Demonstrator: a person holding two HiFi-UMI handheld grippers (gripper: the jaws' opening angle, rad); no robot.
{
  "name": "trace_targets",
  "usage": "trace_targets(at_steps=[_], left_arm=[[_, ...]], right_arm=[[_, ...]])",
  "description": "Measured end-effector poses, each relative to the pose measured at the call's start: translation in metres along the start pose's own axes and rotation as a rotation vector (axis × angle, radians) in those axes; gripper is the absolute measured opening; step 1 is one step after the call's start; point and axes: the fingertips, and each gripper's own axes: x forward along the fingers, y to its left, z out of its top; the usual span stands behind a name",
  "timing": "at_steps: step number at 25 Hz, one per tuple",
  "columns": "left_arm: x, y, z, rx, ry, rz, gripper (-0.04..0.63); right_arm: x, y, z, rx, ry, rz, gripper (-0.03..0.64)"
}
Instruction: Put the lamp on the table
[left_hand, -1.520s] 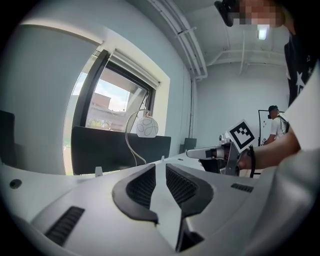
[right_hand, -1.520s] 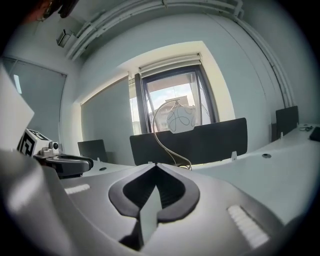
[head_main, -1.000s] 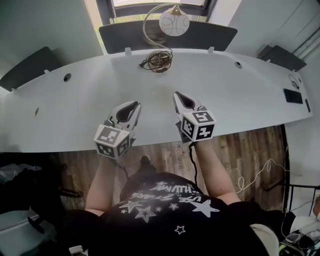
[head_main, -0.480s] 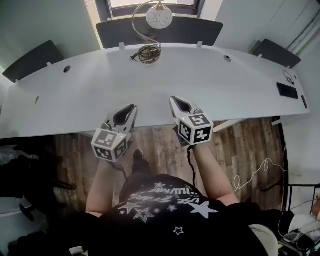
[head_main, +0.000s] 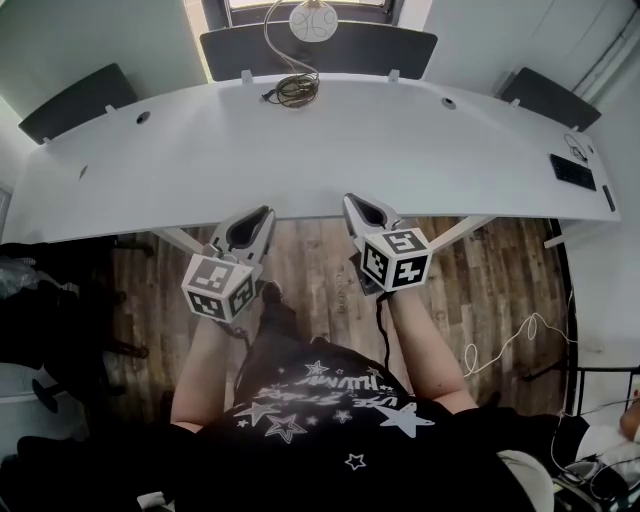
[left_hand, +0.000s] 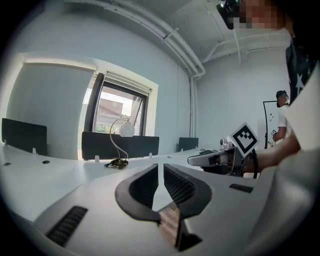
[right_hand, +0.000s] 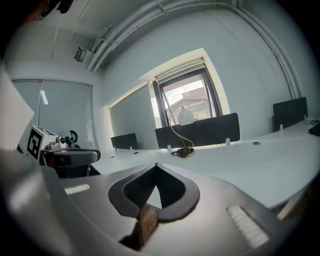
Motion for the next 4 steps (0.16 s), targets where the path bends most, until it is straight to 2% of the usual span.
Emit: trace_targets(at_steps=[4], left_arm=[[-0.016, -0.021, -0.002, 0.007, 0.001, -0.001, 0.04]], right_arm=[[-0.021, 0.006, -0.002, 0.01, -0.015, 0.008, 0.001]])
